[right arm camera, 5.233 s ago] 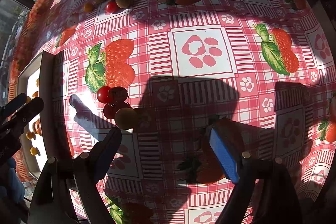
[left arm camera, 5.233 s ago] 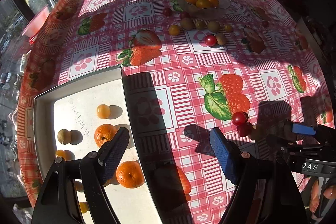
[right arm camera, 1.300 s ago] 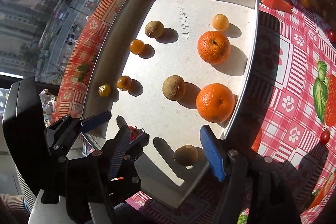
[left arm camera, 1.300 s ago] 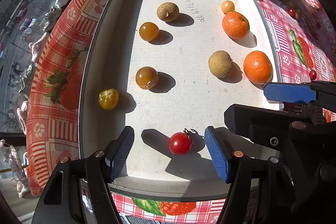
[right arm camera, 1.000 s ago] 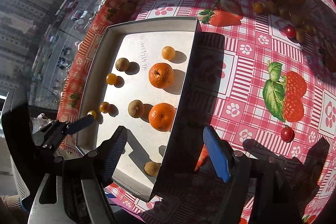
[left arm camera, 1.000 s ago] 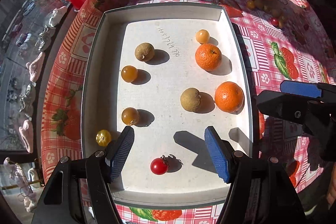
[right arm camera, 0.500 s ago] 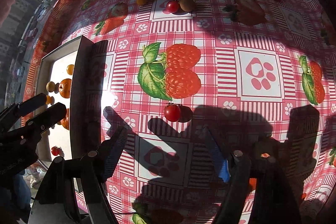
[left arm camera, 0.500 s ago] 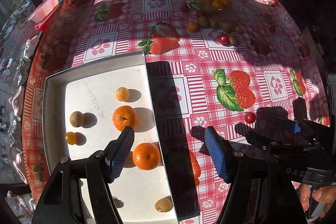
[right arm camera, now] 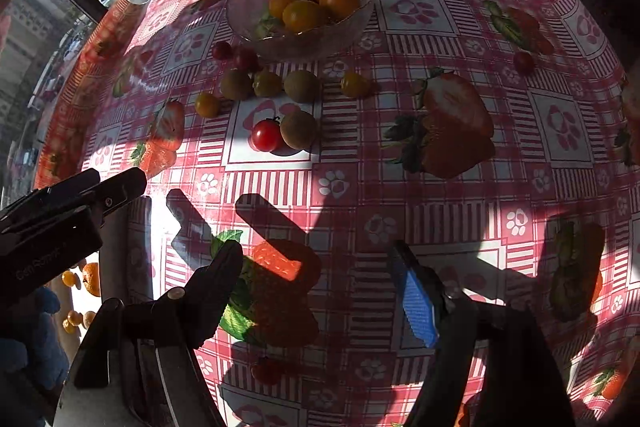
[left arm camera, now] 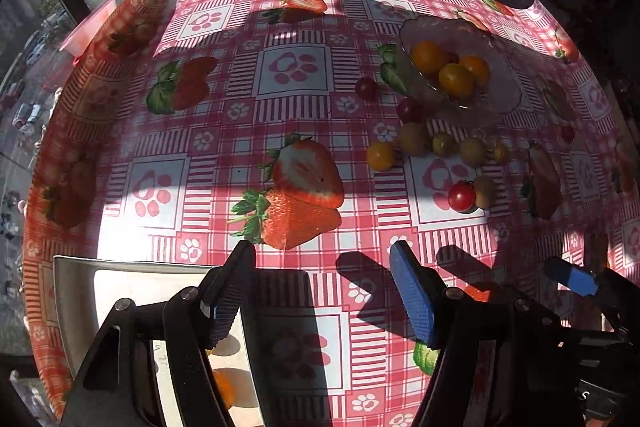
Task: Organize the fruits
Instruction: 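Move both open grippers back to the fruit cluster, then grasp a yellow cherry tomato with the left gripper while the right grasps a brown kiwi, then carry the yellow tomato and kiwi in both grippers over the white tray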
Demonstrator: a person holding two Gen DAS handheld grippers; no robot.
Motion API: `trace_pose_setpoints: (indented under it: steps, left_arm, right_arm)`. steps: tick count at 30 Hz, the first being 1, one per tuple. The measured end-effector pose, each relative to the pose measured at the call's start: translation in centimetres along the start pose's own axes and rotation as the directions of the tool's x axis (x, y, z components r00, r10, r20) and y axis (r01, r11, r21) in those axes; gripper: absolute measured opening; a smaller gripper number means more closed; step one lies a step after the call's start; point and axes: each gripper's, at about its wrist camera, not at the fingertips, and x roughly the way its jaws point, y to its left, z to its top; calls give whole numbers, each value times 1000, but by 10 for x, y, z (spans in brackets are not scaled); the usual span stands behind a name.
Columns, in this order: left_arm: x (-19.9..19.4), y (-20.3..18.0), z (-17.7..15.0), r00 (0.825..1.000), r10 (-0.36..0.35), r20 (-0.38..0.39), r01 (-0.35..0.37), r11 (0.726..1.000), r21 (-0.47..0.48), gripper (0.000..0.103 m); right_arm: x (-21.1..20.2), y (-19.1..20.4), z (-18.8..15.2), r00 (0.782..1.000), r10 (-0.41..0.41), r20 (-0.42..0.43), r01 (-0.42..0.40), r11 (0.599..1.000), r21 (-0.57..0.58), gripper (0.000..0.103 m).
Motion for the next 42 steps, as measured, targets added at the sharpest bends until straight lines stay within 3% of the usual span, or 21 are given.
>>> trace_pose_setpoints:
  steps: [7, 16, 18, 20, 22, 23, 25, 27, 42]
  left_arm:
    - [36, -22, 27, 1000, -2, 1, 2, 998, 65, 71]
    - [57, -31, 42, 1000, -5, 3, 5, 995, 97, 70]
    - [58, -32, 43, 1000, -10, 13, 9, 995, 99, 70]
    - [58, -34, 44, 1000, -8, 20, 6, 994, 106, 70]
    - [57, -34, 44, 999, -22, 23, 20, 995, 102, 59]
    - [56, -35, 44, 999, -23, 25, 20, 994, 109, 56]
    - [55, -39, 45, 999, -33, 30, 29, 992, 126, 36]
    - [53, -42, 44, 999, -41, 29, 37, 989, 140, 24]
    - [8, -18, -3, 996, -92, 8, 90, 991, 101, 23]
  right_arm:
    - [22, 5, 28, 1000, -10, 19, 11, 996, -86, 68]
    - [37, 20, 49, 998, -16, 54, 25, 984, -177, 66]
    - [38, 24, 52, 998, -26, 62, 37, 981, -193, 57]
    - [38, 25, 55, 997, -28, 65, 41, 978, -202, 38]
    - [39, 23, 58, 998, -20, 64, 32, 980, -197, 27]
    - [39, 21, 59, 998, -8, 60, 19, 982, -188, 26]
    - [38, 17, 61, 998, 13, 54, -4, 987, -160, 26]
    - [36, 9, 61, 998, 30, 51, -24, 992, -127, 26]
    - [1, -6, 15, 992, 123, 13, -122, 992, -31, 26]
